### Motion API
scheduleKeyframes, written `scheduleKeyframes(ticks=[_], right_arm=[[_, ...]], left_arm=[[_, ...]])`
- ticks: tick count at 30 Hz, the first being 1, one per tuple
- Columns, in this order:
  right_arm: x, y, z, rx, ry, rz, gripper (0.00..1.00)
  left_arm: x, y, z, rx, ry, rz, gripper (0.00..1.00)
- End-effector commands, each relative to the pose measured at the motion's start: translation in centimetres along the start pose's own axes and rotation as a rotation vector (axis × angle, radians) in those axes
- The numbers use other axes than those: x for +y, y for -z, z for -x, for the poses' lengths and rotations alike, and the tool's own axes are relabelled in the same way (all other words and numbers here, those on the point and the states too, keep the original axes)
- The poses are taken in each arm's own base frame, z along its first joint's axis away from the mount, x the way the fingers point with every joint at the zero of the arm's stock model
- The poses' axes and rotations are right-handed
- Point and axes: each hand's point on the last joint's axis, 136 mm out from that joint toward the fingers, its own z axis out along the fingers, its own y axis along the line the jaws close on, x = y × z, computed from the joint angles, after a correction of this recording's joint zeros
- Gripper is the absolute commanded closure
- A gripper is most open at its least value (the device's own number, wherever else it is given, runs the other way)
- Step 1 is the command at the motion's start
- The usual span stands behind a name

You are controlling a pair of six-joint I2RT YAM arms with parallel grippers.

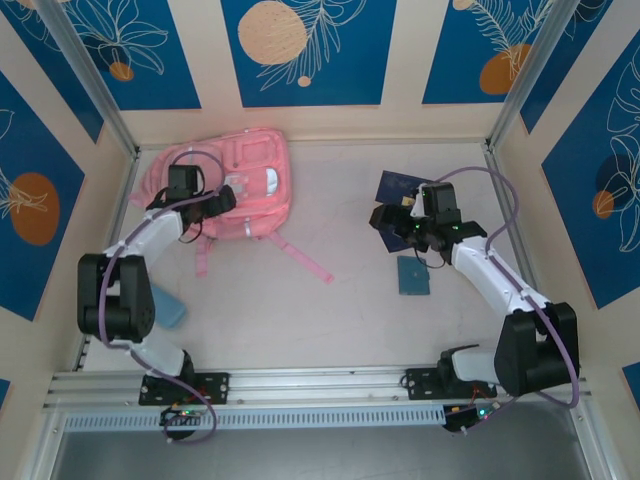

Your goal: Pack the student bag

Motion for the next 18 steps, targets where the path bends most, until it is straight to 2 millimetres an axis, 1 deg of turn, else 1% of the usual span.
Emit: scheduleKeyframes(ticks=[1, 3, 5, 10, 13, 14, 16, 18], right_arm=[[2.0, -0.2, -0.2, 0.036, -0.016, 0.052, 0.0], [2.2, -0.8, -0.6, 0.057, -0.015, 0.053, 0.0], [2.5, -1.3, -1.0, 0.076, -0.01, 0.053, 0.0], [2.7, -2.5, -2.0, 0.113, -0.004, 0.045, 0.0], [2.5, -2.9, -2.3, 0.122, -0.012, 0.028, 0.01], [2.4, -2.9, -2.3, 0.12, -0.017, 0.023, 0.01], [2.1, -3.0, -2.4, 0.119, -0.023, 0.01, 0.01], [1.9, -2.9, -2.4, 0.112, -0.03, -0.001, 0.01]], left_arm=[[0.5, -1.2, -0.6, 0.066, 0.072, -0.011, 0.0], [0.6, -2.3, -1.8, 0.111, 0.075, -0.016, 0.0], [0.8, -2.9, -2.9, 0.144, 0.081, -0.021, 0.0], [-0.1, -3.7, -5.1, 0.212, 0.069, -0.075, 0.01], [-1.4, -3.6, -6.7, 0.251, 0.054, -0.115, 0.01], [-2.1, -3.5, -7.4, 0.267, 0.044, -0.135, 0.01], [-3.9, -3.2, -8.8, 0.298, 0.023, -0.179, 0.03], [-6.0, -2.8, -10.3, 0.323, -0.013, -0.217, 0.03]])
